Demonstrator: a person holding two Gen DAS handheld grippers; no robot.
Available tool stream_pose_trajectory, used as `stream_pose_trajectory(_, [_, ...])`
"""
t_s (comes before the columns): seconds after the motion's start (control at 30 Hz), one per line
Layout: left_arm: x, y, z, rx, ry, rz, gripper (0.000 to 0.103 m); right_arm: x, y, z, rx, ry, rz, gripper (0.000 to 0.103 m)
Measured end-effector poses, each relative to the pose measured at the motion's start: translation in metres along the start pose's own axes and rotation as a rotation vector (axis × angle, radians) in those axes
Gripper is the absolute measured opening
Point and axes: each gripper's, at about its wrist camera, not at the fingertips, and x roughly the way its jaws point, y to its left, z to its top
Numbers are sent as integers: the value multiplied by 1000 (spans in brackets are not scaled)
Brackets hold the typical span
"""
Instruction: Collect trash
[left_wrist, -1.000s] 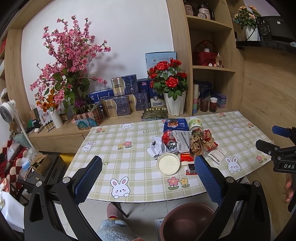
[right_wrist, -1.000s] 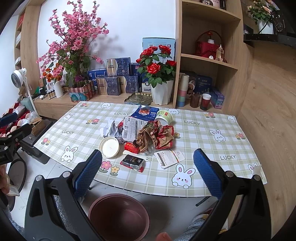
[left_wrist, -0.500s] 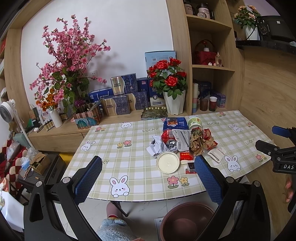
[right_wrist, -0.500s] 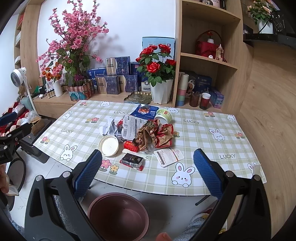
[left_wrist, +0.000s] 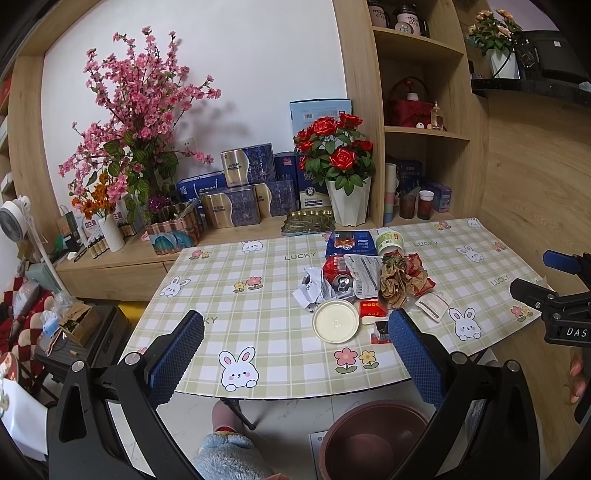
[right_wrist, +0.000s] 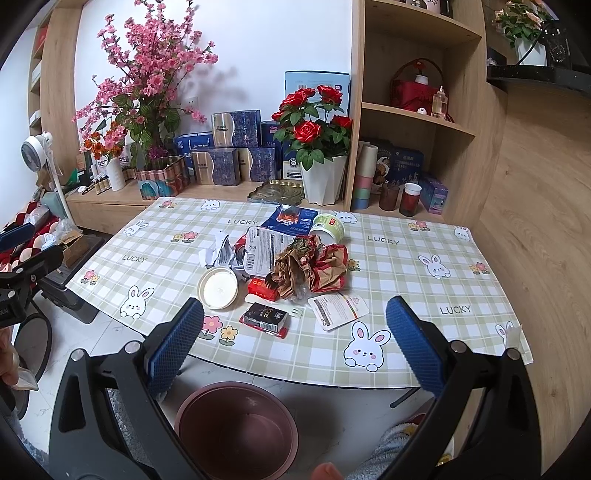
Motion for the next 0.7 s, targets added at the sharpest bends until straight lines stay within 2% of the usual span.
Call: stream_pose_trajectory(0.7, [7, -3, -10, 19, -11, -20, 98, 7, 6, -7, -8, 10, 16, 97])
